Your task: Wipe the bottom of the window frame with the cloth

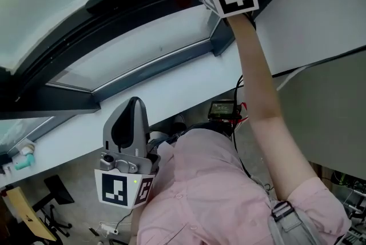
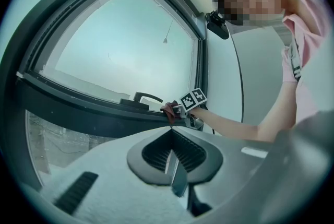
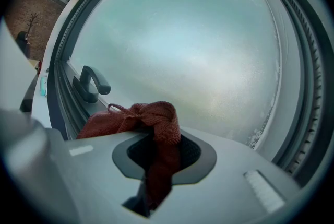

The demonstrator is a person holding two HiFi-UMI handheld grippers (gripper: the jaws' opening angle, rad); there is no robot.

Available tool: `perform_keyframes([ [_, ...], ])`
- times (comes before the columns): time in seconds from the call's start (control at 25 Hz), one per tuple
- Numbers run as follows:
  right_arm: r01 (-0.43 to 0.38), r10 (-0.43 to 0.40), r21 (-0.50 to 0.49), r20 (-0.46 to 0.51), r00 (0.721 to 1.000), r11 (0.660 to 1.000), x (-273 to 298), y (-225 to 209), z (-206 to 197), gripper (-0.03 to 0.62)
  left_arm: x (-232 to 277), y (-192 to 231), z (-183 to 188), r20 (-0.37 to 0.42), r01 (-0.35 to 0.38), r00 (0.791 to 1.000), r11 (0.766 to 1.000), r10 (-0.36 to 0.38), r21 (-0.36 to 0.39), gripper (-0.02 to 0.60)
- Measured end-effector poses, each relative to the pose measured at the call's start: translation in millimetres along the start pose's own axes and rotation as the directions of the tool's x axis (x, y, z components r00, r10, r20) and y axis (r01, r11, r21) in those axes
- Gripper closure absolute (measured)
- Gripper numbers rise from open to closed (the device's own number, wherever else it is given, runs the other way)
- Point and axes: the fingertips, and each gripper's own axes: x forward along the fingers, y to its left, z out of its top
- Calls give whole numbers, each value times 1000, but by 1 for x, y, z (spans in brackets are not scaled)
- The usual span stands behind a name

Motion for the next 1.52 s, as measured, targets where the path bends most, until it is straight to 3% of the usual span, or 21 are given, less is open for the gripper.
perform_keyframes([
  [1.08,68,-67,15,-29,997,998,-1,-17,-4,526,2,22,14,27,-3,1000,999,2,37,582],
  [1.52,158,-151,-57,111,982,986,-12,-13,5,528,12,25,20,29,40,999,998,-41,53,581],
])
